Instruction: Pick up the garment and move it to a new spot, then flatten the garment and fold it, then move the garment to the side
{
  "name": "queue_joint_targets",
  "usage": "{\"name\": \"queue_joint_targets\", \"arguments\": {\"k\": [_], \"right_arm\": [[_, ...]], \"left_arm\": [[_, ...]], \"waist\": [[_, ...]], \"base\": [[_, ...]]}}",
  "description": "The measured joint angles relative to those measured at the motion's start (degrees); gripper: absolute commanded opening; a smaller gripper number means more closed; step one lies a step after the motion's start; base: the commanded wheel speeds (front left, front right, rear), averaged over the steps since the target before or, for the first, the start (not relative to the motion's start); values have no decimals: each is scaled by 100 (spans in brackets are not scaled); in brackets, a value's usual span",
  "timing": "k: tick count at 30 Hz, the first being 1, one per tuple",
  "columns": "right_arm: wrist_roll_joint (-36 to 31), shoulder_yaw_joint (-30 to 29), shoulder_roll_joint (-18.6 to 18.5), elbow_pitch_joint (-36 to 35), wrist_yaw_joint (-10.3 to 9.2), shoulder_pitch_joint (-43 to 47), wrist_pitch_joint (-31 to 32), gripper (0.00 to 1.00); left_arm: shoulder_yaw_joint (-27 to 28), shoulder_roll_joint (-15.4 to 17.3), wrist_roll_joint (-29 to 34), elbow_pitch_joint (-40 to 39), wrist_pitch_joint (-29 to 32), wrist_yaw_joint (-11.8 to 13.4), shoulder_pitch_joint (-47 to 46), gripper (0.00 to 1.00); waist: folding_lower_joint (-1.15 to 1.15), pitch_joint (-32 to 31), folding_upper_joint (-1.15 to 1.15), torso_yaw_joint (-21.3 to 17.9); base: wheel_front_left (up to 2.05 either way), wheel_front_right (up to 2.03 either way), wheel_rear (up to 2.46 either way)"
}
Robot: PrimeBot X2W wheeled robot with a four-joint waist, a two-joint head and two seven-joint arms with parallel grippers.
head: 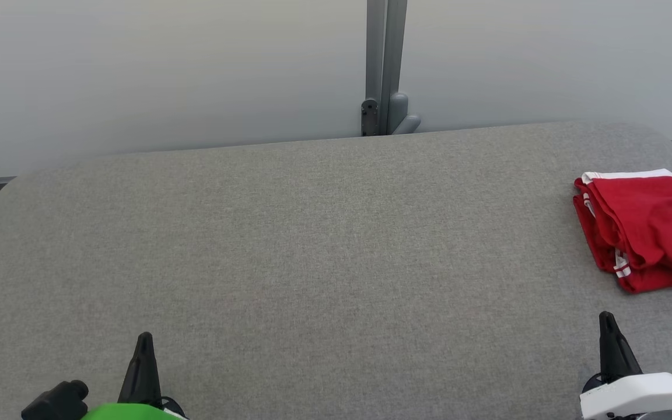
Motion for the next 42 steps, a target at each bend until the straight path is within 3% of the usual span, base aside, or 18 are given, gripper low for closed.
{"name": "queue_joint_targets", "arguments": {"k": [42], "right_arm": [[3133, 125, -30, 140, -5, -585, 760, 0]], "left_arm": [[380, 1, -2921, 135, 771, -171, -586, 0]], "waist": [[0, 121, 0, -19]], "base": [[0, 0, 0]]}}
